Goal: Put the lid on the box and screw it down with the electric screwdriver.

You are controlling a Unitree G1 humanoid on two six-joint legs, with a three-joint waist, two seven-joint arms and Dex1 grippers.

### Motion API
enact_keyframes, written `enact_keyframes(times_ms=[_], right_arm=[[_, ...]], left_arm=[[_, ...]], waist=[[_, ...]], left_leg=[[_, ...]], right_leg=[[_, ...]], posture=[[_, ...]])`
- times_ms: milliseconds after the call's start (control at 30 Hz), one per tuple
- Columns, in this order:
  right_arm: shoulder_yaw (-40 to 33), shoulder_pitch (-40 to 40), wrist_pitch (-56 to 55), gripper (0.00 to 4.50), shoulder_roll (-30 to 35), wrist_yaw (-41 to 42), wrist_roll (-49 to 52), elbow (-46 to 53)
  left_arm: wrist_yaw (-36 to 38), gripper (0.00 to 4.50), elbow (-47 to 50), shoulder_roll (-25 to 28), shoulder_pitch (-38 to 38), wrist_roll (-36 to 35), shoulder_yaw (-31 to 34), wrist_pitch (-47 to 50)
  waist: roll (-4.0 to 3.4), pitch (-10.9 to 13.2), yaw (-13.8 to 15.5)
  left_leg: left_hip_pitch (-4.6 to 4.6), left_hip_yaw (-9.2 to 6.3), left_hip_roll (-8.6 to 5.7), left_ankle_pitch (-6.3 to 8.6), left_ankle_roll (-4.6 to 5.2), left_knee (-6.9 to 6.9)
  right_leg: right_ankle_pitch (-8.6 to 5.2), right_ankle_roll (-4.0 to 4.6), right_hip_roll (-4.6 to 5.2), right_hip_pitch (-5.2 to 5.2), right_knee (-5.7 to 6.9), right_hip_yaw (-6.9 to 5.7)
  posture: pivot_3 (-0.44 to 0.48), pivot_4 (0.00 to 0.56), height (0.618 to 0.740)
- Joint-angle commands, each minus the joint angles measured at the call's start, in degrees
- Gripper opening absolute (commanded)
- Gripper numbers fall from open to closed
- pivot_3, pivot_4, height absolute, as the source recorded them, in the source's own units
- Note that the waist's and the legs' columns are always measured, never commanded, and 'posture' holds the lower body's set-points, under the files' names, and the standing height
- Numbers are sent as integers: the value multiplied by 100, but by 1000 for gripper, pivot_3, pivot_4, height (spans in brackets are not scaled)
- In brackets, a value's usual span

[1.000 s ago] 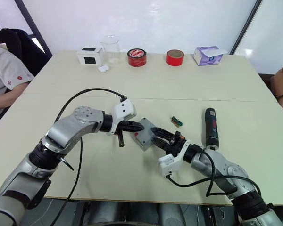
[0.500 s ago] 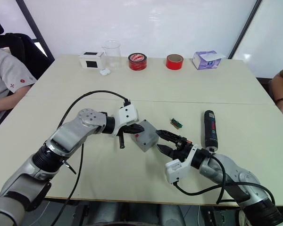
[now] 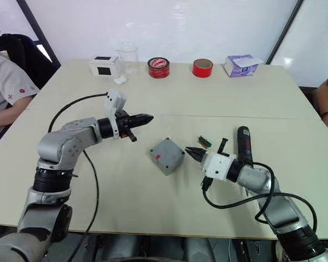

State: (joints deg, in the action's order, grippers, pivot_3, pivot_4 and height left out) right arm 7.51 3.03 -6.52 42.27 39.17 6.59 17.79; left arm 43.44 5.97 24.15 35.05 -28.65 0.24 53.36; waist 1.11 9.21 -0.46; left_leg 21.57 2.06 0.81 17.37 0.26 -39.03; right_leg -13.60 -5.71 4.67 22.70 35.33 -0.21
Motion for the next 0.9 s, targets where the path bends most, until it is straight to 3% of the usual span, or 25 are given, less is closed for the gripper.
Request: enact_keyframes(times_ms=[33,167,367,567,700,900], right_arm=[[-236,104,749,13,55,304,647,557],[-319,171,1407,13,94,488,1001,891],[-337,142,2219,13,304,848,1392,1246],[-201,-104,2810,13,502,1018,1397,1497],[106,-108,2830,13,460,888,851,1268],[420,132,2890,13,218,673,365,905]], left_arm=[[507,0,428,645,4,31,-377,-6],[1004,0,505,1367,137,71,-546,-129],[1286,0,-389,1555,501,409,-501,-1093],[1512,0,-1237,1161,580,851,-917,-1993],[1640,0,-1764,734,637,1150,-1355,-2201],[1847,0,-1679,451,538,1447,-1807,-2288]], waist=[[1,15,-6],[-5,25,-8],[-5,30,30],[-5,31,120],[-3,32,128],[-1,35,103]], left_leg=[[2,0,-1,0,0,0],[11,2,0,1,-1,0],[69,2,-2,-1,-2,-9],[82,6,-8,0,-1,-10],[86,7,-15,0,-1,-13],[88,8,-20,0,0,-14]], right_leg=[[0,0,2,1,-2,0],[0,2,3,12,-3,1],[3,5,4,66,-1,0],[4,4,2,77,-3,-1],[4,3,3,76,-7,-1],[5,1,-2,81,-5,-1]], posture=[[0,150,740],[0,150,740],[0,150,740],[0,150,740],[0,150,740],[0,150,740]])
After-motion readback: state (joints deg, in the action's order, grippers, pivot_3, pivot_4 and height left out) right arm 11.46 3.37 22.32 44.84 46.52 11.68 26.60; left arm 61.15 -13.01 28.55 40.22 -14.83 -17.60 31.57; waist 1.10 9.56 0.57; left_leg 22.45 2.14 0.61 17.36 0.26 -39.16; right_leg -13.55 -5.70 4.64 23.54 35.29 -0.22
